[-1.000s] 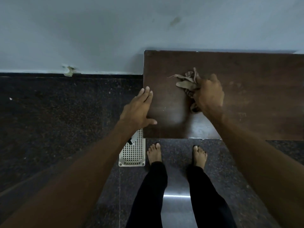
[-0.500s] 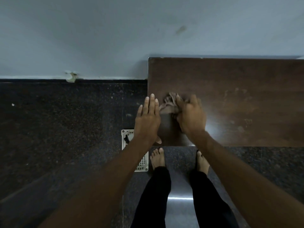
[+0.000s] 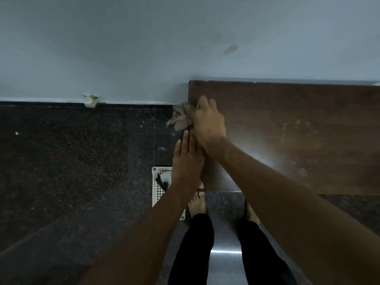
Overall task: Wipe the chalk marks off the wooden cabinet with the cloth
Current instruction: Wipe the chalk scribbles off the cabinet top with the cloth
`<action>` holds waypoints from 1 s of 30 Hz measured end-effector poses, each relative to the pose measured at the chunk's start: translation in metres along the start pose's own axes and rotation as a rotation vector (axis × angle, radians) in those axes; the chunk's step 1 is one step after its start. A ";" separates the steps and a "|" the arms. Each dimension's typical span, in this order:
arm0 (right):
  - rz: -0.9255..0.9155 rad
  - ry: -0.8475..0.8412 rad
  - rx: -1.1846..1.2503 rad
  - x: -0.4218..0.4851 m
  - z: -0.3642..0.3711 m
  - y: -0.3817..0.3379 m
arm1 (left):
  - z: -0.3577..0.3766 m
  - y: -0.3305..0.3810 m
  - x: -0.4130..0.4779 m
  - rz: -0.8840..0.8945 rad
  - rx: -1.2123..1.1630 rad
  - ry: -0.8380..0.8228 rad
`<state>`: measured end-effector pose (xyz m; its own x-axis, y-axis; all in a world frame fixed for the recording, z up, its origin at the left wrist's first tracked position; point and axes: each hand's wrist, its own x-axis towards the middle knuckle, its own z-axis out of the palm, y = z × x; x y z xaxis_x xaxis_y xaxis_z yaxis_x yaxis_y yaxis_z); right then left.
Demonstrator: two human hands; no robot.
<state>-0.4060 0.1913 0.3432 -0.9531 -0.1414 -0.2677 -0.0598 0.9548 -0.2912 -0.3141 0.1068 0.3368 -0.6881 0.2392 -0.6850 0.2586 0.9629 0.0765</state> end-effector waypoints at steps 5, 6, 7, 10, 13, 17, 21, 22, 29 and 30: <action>-0.061 -0.043 -0.011 0.001 -0.001 0.013 | 0.000 -0.001 -0.004 -0.006 0.029 -0.006; -0.073 -0.042 -0.032 0.008 -0.003 0.013 | 0.000 -0.001 -0.003 -0.007 0.026 0.001; -0.073 -0.043 -0.054 0.014 -0.005 0.012 | 0.001 0.000 -0.002 -0.012 0.022 0.003; -0.011 -0.025 -0.092 0.035 -0.010 0.007 | 0.001 0.005 -0.002 -0.037 0.024 0.004; 0.073 -0.009 -0.102 0.051 -0.015 0.003 | 0.002 0.010 -0.002 -0.058 0.030 0.001; 0.132 -0.010 -0.083 0.050 -0.016 0.014 | -0.003 0.016 -0.003 -0.080 0.029 -0.024; 0.259 -0.040 -0.080 0.033 -0.030 0.071 | -0.005 0.018 -0.004 -0.080 0.047 -0.014; 0.296 -0.031 -0.089 0.028 -0.036 0.090 | -0.005 0.018 -0.004 -0.077 0.056 -0.012; 0.628 0.013 -0.135 -0.025 -0.075 0.219 | -0.004 0.020 -0.004 -0.071 0.092 -0.025; 0.664 0.019 -0.137 -0.036 -0.077 0.232 | -0.004 0.020 -0.004 -0.069 0.100 -0.019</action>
<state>-0.4082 0.4384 0.3557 -0.8057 0.4901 -0.3327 0.5043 0.8622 0.0487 -0.3090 0.1258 0.3443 -0.6937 0.1695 -0.7001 0.2778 0.9597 -0.0429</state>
